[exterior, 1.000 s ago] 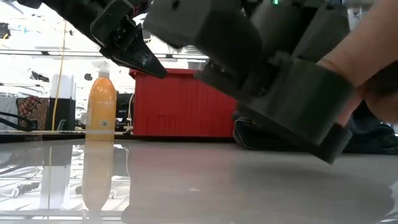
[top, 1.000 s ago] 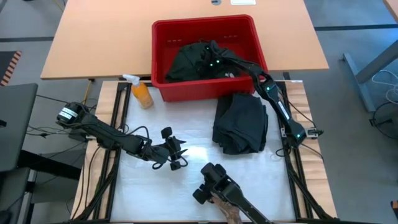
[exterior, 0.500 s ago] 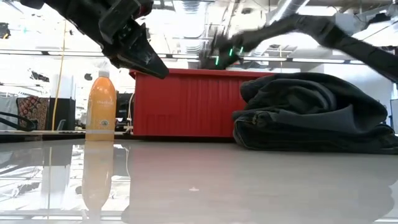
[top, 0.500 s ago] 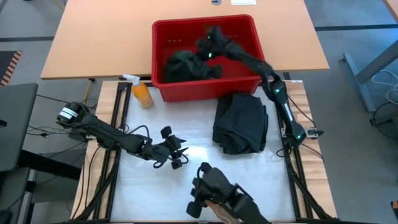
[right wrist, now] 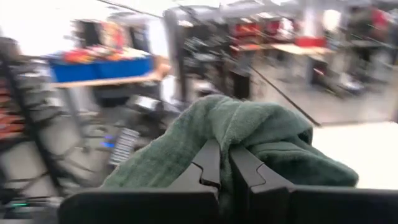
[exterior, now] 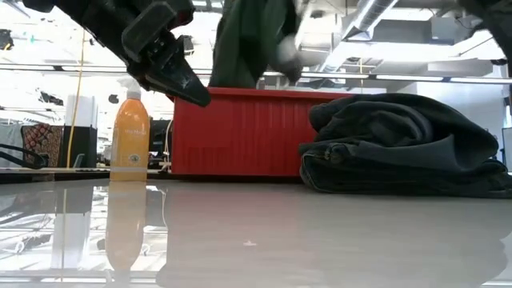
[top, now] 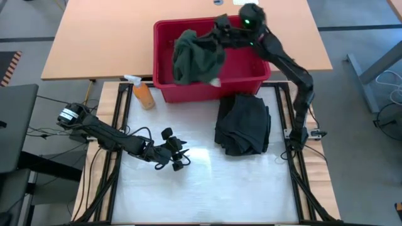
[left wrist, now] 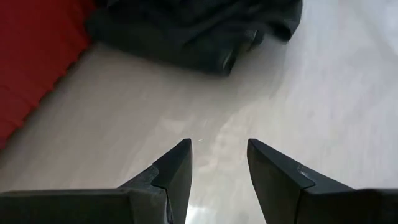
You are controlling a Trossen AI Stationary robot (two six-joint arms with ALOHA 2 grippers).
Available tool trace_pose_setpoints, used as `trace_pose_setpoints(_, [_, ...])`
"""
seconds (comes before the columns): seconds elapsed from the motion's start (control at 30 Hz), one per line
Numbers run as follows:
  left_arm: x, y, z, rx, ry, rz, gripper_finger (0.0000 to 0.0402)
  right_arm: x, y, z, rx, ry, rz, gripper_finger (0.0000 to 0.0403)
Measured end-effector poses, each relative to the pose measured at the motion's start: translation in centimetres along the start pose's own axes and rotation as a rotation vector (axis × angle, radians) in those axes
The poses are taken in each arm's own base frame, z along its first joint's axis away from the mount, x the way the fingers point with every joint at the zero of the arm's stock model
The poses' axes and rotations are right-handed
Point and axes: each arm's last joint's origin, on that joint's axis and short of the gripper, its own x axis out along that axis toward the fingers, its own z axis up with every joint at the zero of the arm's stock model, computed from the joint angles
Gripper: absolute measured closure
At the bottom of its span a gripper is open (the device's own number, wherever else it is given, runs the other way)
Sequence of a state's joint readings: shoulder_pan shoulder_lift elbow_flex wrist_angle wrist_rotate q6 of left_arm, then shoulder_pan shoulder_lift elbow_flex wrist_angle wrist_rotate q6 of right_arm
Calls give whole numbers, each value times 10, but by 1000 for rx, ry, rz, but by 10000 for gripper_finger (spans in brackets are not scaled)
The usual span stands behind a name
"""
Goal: Fold Laundry from Bin
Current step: Remove the green button down shirt from the red bin
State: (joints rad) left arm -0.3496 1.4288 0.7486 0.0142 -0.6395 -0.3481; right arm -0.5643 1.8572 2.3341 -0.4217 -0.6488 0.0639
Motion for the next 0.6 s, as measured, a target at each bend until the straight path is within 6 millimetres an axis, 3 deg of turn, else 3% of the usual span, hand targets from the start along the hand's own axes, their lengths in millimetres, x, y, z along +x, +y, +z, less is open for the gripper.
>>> trace_pose_setpoints(0.17, [-7, -2, -12, 27, 83, 17, 258, -18, 88, 39, -30, -80, 183, 377])
trace_pose_setpoints(0.33, [-39, -7, -18, -16, 84, 46, 258, -43, 160, 56, -70, -83, 261, 377])
trace_pose_setpoints(0.47, [-79, -19, -17, -31, -28, -7, 258, -59, 206, 51, -122, 21, 335, 375])
trace_pose_setpoints(0.6, [-120, -34, -20, -19, -159, -97, 258, -66, 244, 26, -165, 265, 420, 373])
